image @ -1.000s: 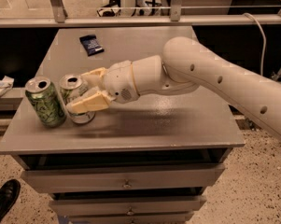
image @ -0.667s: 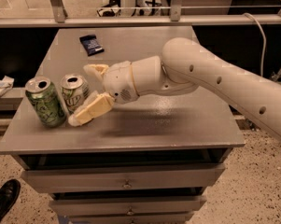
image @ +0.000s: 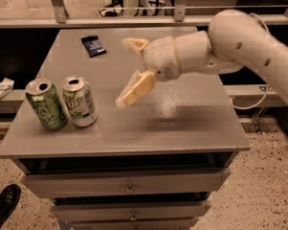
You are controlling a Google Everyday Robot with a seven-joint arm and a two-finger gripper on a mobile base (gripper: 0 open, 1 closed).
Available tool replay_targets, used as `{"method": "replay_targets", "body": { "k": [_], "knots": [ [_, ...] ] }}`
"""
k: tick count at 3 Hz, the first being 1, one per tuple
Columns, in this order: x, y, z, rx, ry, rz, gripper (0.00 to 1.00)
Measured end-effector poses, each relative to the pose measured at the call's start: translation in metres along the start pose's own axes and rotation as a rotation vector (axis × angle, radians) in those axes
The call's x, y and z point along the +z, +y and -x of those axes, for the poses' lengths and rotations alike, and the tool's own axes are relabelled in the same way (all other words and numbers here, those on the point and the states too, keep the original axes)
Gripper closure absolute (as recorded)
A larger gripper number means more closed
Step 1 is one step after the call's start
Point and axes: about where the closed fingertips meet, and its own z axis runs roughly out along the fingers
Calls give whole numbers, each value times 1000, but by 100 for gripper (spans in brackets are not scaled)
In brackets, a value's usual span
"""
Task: Move 7up can near green can
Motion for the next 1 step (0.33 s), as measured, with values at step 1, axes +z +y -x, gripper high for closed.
{"method": "replay_targets", "body": {
  "k": [1],
  "knots": [
    [-20, -17, 14, -33, -4, -36, 0]
  ]
}}
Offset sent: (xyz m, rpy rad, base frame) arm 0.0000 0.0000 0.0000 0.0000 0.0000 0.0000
